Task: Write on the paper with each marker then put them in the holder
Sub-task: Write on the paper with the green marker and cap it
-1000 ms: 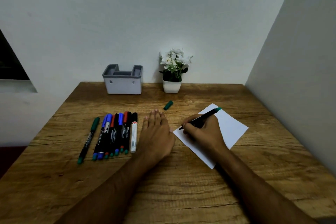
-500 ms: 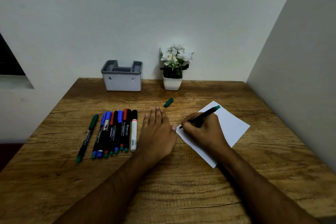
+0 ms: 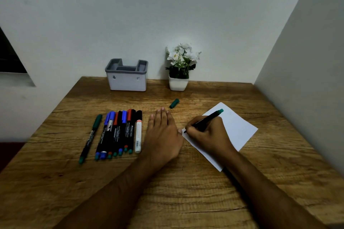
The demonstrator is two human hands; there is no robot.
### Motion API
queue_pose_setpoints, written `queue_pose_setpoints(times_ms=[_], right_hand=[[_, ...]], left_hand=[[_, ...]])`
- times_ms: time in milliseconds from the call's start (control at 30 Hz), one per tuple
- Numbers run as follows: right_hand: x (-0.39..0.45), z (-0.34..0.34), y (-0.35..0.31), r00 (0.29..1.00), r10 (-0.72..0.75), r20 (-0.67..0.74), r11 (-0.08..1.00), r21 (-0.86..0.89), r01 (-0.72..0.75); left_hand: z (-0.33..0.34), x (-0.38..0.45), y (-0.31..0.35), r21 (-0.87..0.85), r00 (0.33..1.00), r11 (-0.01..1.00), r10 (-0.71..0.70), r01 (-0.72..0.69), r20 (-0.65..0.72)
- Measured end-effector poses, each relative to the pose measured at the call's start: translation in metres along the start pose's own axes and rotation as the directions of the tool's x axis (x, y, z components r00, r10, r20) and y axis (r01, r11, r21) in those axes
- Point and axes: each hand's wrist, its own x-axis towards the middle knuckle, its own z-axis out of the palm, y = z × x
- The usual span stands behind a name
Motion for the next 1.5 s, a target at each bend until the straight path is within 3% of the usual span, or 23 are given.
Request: queue_pose_setpoints(times_ms=[1100,1500], right_hand=[[0.0039,-0.0023,0.0007,0.981,0.118,-0.155,0.993,-0.004,-0.120],[0.0047,-0.0011,0.0014,0.981,0.126,-0.148,0.991,-0.016,-0.130]], left_hand=[[-0.0003,-0.0021,0.0014,0.011,1.000,1.000,-0.001,0.001,0.006],[0.0003,-0.0009,0.0016,-0.013,1.000,1.000,-0.015,0.015,-0.001]])
